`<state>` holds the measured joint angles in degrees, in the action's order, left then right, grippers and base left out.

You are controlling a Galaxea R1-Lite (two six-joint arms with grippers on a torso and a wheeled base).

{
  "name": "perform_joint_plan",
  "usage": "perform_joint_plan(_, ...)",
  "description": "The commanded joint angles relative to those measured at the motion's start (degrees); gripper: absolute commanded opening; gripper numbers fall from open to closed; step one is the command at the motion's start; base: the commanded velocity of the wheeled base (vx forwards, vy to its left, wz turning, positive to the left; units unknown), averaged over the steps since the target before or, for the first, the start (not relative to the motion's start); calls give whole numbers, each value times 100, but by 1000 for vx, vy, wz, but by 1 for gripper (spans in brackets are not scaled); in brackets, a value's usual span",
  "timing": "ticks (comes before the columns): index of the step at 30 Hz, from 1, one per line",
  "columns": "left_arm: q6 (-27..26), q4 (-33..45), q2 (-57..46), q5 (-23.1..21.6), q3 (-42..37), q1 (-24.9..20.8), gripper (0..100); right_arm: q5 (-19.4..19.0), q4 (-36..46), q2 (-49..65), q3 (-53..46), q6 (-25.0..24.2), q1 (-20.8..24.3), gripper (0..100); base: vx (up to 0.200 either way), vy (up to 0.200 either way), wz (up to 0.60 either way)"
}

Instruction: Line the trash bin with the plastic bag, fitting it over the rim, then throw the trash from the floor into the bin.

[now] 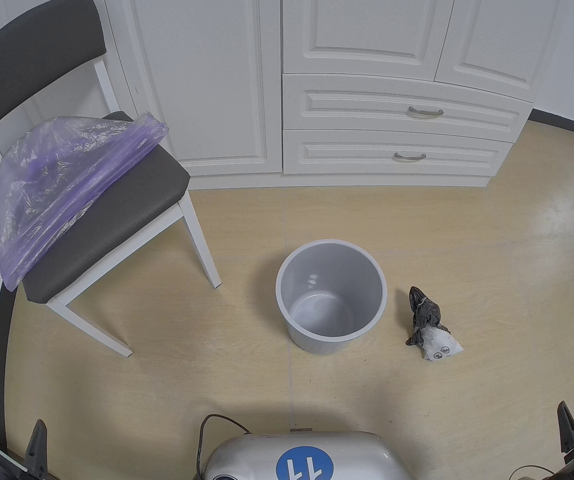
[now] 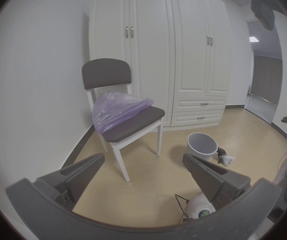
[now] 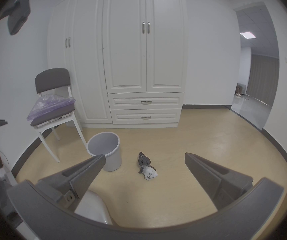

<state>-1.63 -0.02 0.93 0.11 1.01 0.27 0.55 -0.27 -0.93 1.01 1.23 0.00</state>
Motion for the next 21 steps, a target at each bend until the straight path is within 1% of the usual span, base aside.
perform_joint_plan(1, -109, -33, -93, -125, -101, 8, 100, -90, -26, 93, -101, 79, 0, 100, 0, 0, 0)
perform_joint_plan(3, -39, -15, -93, -90, -101, 8, 100, -90, -26, 93, -101, 18, 0, 100, 0, 0, 0)
perform_joint_plan(4, 313, -24, -93, 121, -92, 8, 100, -11, -26, 93, -101, -299, 9, 100, 0, 0, 0)
perform_joint_plan(6, 471, -24, -93, 182, -92, 8, 100, 33, -35, 93, -101, -290, 9, 100, 0, 0, 0)
perform_joint_plan(9, 453, -42, -93, 200, -92, 8, 100, 42, -43, 93, -101, -246, 0, 100, 0, 0, 0)
perform_joint_plan(10, 304, -94, -93, 174, -92, 8, 100, 24, -175, 93, -48, -132, 0, 100, 0, 0, 0)
perform_joint_plan(11, 181, -200, -93, 165, -31, 8, 100, -20, -377, 93, 75, -167, 0, 100, 0, 0, 0)
perform_joint_plan(12, 93, -516, -84, 156, 162, 0, 100, -134, -711, 66, 382, -202, 9, 100, 0, 0, 0)
perform_joint_plan(14, 93, -516, -84, 156, 162, 0, 100, -134, -711, 66, 382, -202, 9, 100, 0, 0, 0)
perform_joint_plan(15, 234, -912, 66, -55, 716, -53, 100, -319, -799, -180, 804, -273, 0, 100, 0, 0, 0)
perform_joint_plan(16, 427, -868, 276, -143, 1068, -167, 100, -336, -641, -443, 936, -264, 9, 100, 0, 0, 0)
perform_joint_plan(17, 427, -859, 285, -143, 1077, -176, 100, -345, -624, -461, 936, -273, 18, 100, 0, 0, 0)
perform_joint_plan(18, 436, -815, 400, -143, 1156, -282, 100, -354, -483, -716, 962, -281, 88, 100, 0, 0, 0)
perform_joint_plan(21, 374, -789, 514, -143, 1173, -449, 100, -362, -492, -1147, 1006, -290, 202, 100, 0, 0, 0)
